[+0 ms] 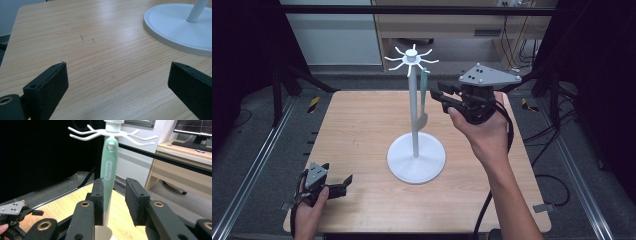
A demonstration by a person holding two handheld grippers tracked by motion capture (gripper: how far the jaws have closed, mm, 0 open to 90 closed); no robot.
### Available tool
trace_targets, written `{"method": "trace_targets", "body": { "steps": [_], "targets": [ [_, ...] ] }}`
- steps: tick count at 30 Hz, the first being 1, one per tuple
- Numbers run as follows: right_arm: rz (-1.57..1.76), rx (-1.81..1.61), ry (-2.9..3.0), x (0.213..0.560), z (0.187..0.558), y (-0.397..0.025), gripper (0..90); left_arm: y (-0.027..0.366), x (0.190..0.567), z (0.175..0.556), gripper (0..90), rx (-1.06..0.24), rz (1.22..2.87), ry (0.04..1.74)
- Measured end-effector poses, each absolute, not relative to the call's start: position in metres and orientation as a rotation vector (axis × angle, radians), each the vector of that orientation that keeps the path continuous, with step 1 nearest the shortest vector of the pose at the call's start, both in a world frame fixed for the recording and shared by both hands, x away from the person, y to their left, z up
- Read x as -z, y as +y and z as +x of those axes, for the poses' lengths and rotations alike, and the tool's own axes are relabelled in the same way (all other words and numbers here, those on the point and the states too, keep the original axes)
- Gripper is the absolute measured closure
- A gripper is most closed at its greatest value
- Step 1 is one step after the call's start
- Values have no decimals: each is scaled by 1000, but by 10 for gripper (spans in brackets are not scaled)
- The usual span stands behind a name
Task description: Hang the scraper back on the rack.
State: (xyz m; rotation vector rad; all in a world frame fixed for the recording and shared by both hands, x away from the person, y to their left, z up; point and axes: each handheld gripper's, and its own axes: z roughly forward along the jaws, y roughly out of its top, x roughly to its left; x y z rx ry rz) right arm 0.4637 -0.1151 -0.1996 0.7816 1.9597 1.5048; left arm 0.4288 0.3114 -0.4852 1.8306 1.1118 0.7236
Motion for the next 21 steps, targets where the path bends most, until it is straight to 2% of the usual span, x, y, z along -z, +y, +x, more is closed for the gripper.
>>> {"method": "trace_targets", "body": {
  "steps": [6, 21],
  "targets": [
    [801, -1485, 1957, 205, 461, -126, 676, 311, 485, 429, 26, -725, 1835, 1111],
    [888, -1427, 1957, 230, 460, -152, 567, 310, 486, 429, 26, -725, 1839, 1109]
  ]
}}
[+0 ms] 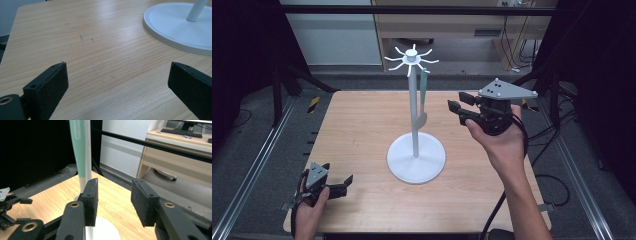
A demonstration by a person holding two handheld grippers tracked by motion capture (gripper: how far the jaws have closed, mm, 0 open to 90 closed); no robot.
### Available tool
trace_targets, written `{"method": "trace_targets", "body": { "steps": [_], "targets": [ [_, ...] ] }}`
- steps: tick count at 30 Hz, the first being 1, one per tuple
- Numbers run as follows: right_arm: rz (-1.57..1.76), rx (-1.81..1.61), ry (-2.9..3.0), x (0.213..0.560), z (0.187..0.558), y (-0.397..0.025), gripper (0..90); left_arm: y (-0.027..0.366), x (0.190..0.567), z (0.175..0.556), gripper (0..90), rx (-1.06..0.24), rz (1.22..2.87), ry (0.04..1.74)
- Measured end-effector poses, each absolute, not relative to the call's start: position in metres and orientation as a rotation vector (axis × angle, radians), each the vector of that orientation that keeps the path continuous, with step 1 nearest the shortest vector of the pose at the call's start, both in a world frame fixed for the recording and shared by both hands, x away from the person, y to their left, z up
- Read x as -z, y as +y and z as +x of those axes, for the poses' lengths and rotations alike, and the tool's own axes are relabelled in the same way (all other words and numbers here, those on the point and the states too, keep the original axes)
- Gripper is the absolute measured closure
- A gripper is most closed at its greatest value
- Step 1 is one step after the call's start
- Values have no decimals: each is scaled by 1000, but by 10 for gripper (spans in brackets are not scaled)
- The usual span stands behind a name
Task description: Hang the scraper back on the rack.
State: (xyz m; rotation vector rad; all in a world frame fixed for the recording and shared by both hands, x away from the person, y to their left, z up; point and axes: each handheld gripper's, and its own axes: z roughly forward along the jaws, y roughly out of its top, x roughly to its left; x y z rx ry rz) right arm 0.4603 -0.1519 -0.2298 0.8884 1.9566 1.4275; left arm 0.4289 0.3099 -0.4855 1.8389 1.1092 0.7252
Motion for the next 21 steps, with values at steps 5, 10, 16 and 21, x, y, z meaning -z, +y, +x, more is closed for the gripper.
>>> {"method": "trace_targets", "body": {
  "steps": [5, 10, 16, 21],
  "targets": [
    [922, -1419, 1954, 240, 461, -158, 514, 310, 486, 429, 26, -727, 1840, 1109],
    [955, -1403, 1949, 252, 462, -162, 451, 310, 486, 429, 26, -724, 1843, 1111],
    [1023, -1331, 1970, 270, 466, -165, 333, 309, 486, 429, 26, -726, 1847, 1106],
    [1073, -1281, 1979, 285, 470, -168, 253, 309, 486, 429, 26, -728, 1851, 1104]
  ]
}}
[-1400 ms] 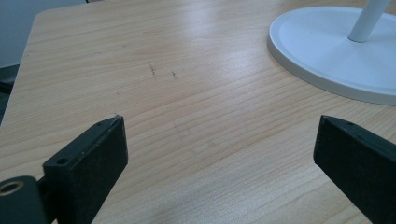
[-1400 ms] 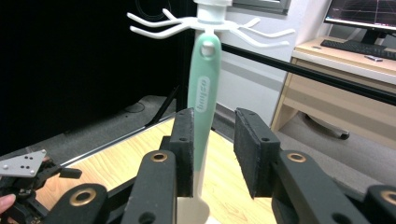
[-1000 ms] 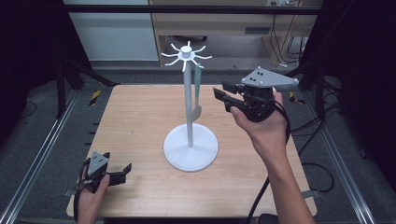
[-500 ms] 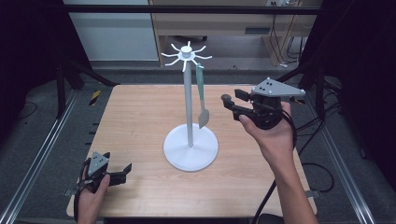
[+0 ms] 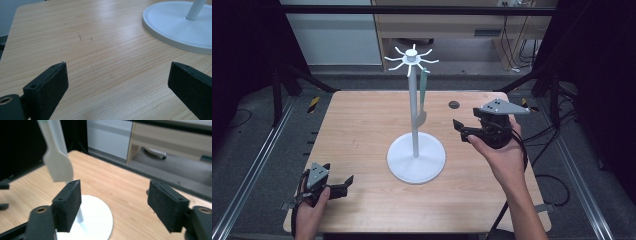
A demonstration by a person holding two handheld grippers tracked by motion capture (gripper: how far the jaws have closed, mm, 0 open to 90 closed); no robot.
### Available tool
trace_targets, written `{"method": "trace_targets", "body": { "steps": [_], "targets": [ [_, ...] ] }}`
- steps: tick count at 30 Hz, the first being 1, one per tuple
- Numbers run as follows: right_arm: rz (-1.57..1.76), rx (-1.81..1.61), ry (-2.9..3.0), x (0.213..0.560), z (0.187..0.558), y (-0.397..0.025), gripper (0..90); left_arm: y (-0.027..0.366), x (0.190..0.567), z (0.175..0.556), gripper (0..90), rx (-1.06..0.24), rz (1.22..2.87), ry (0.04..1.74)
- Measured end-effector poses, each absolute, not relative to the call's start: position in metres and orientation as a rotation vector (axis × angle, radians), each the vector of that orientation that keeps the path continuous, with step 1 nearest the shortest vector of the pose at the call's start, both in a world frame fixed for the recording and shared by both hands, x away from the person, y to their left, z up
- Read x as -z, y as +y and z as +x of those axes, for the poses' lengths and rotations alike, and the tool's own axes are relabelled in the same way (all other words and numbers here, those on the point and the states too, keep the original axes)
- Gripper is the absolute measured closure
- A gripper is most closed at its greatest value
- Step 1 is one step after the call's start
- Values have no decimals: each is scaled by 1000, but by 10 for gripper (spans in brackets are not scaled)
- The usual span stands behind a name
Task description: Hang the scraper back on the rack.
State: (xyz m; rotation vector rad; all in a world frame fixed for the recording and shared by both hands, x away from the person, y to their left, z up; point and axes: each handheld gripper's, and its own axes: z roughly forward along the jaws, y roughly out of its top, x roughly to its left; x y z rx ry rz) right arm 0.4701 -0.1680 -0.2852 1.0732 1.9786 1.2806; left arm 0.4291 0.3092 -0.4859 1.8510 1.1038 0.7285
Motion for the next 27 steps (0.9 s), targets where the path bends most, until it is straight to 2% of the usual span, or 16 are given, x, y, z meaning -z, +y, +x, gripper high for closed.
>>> {"method": "trace_targets", "body": {
  "steps": [10, 27],
  "targets": [
    [1140, -1252, 1923, 316, 472, -184, 113, 309, 486, 429, 26, -726, 1848, 1105],
    [1203, -1199, 1901, 373, 462, -203, 76, 308, 486, 429, 26, -727, 1850, 1102]
  ]
}}
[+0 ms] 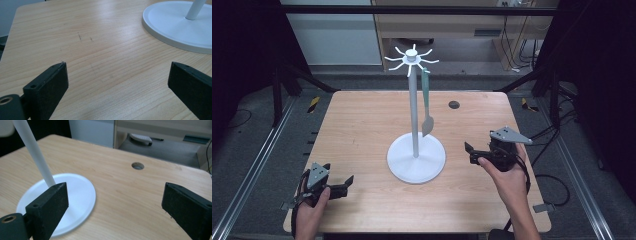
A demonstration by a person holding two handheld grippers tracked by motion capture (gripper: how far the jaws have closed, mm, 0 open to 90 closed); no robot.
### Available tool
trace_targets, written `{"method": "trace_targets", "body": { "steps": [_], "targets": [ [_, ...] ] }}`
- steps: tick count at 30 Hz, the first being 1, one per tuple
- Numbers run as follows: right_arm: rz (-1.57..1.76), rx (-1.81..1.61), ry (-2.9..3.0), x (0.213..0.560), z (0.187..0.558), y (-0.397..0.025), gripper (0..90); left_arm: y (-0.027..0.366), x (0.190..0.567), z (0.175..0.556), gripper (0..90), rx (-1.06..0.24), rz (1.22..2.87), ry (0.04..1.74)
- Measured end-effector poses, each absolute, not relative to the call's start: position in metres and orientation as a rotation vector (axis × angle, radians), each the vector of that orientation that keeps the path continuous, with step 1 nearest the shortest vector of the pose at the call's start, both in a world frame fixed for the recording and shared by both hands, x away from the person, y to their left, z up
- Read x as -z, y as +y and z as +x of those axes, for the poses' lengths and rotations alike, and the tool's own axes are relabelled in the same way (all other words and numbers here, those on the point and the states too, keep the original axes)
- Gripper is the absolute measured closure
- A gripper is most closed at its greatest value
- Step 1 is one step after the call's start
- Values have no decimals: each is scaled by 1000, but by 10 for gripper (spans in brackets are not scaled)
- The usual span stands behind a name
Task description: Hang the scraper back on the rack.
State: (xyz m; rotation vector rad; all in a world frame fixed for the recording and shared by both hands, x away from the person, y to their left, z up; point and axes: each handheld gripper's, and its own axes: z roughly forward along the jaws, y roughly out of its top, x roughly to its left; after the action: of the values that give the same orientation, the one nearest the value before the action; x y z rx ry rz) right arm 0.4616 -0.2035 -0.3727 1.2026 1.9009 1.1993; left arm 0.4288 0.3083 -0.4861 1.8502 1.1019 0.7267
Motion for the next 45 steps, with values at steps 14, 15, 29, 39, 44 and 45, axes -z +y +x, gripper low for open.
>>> {"method": "trace_targets", "body": {
  "steps": [14, 15, 29, 39, 44, 45],
  "targets": [
    [1243, -1129, 2001, 421, 453, -201, 75, 307, 486, 428, 26, -730, 1850, 1089],
    [1255, -1122, 2003, 424, 453, -201, 77, 307, 486, 428, 26, -732, 1853, 1087],
    [1352, -1103, 1995, 464, 460, -212, 92, 306, 486, 428, 26, -739, 1866, 1085],
    [1419, -1098, 1926, 480, 463, -220, 93, 306, 486, 429, 26, -745, 1863, 1093],
    [1408, -1093, 1892, 485, 463, -224, 97, 305, 487, 429, 26, -744, 1866, 1090],
    [1412, -1095, 1888, 486, 462, -225, 99, 305, 487, 429, 26, -744, 1867, 1090]
  ]
}}
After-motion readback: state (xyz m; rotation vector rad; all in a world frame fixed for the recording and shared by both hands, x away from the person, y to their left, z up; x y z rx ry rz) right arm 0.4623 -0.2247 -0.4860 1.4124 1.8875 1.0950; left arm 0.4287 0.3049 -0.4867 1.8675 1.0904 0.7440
